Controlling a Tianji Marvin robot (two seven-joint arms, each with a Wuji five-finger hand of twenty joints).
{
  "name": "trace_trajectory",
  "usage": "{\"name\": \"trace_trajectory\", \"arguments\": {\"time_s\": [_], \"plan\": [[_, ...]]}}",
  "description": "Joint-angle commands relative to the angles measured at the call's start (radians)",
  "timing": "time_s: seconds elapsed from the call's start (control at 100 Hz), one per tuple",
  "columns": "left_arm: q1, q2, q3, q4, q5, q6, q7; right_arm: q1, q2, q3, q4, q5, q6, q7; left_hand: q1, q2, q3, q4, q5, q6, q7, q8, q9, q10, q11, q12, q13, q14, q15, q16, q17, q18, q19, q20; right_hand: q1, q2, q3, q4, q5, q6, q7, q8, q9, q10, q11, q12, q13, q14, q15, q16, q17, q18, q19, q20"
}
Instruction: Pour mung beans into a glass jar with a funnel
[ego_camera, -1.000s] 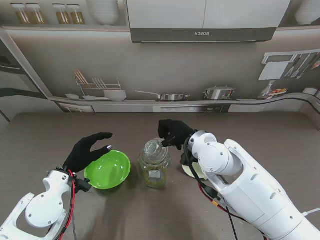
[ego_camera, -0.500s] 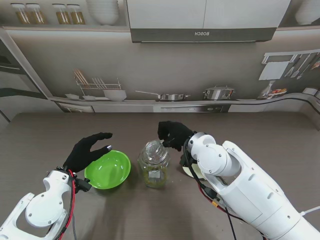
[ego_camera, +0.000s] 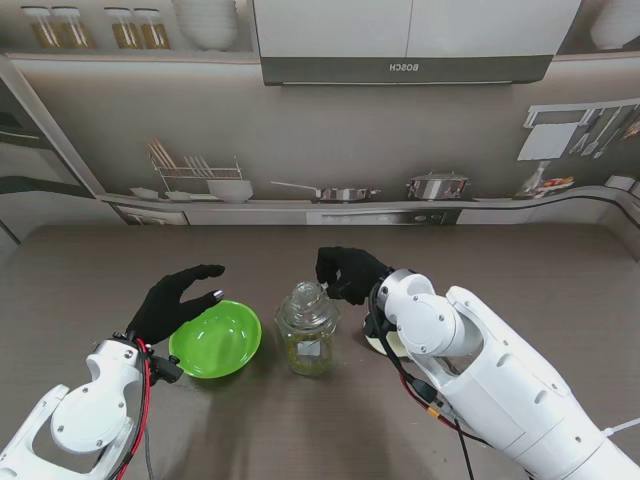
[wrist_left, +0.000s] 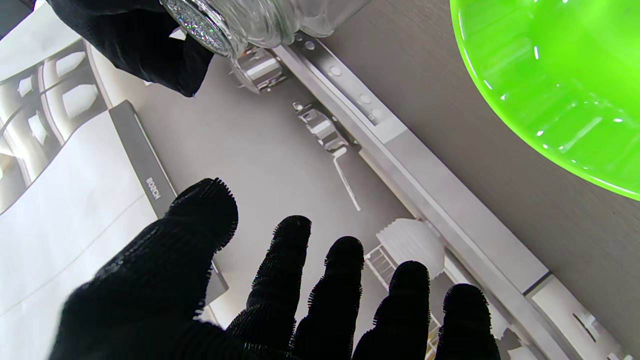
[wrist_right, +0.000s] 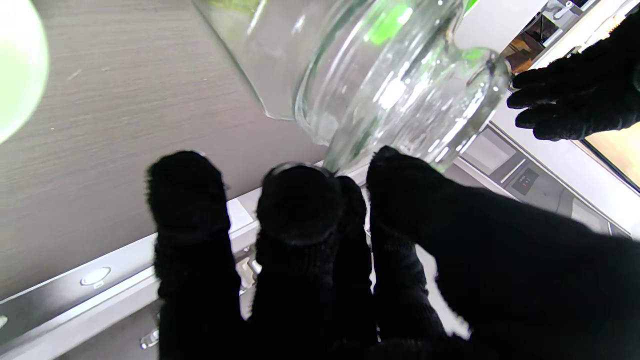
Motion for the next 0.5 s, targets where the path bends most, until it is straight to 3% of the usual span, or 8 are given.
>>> {"name": "trace_trajectory", "arguments": {"time_s": [0.0, 0.49], "plan": [[0.001, -0.004, 0.000, 0.000, -0.005, 0.003, -0.020, -0.008, -0.001, -0.006, 0.006, -0.001, -0.009, 0.022, 0.007, 0.041, -0.024, -0.013, 0.015, -0.002, -0.004, -0.003, 0.002, -0.006, -0.015, -0.007, -0.005, -0.012, -0.021, -0.004, -0.017, -0.045, -0.026, -0.004, -0.043, 0.010, -0.034, -0.036, 0.001, -0.009, -0.003, -0.028, -0.019, 0.010, -0.017, -0.019, 0.018, 0.007, -0.001, -0.013, -0.005, 0.045, -0.001, 0.027], [-0.004, -0.004, 0.003, 0.008, -0.009, 0.003, -0.024, -0.027, 0.001, -0.001, 0.022, -0.002, -0.033, 0.020, 0.009, 0.043, -0.027, -0.012, 0.017, -0.002, -0.003, -0.003, 0.003, -0.004, -0.015, -0.007, -0.004, -0.012, -0.021, -0.004, -0.018, -0.045, -0.026, -0.004, -0.129, 0.020, -0.043, -0.024, 0.009, 0.023, -0.081, -0.042, -0.030, 0.004, -0.021, -0.034, 0.011, 0.006, -0.001, -0.012, -0.017, 0.035, -0.006, 0.035]]}}
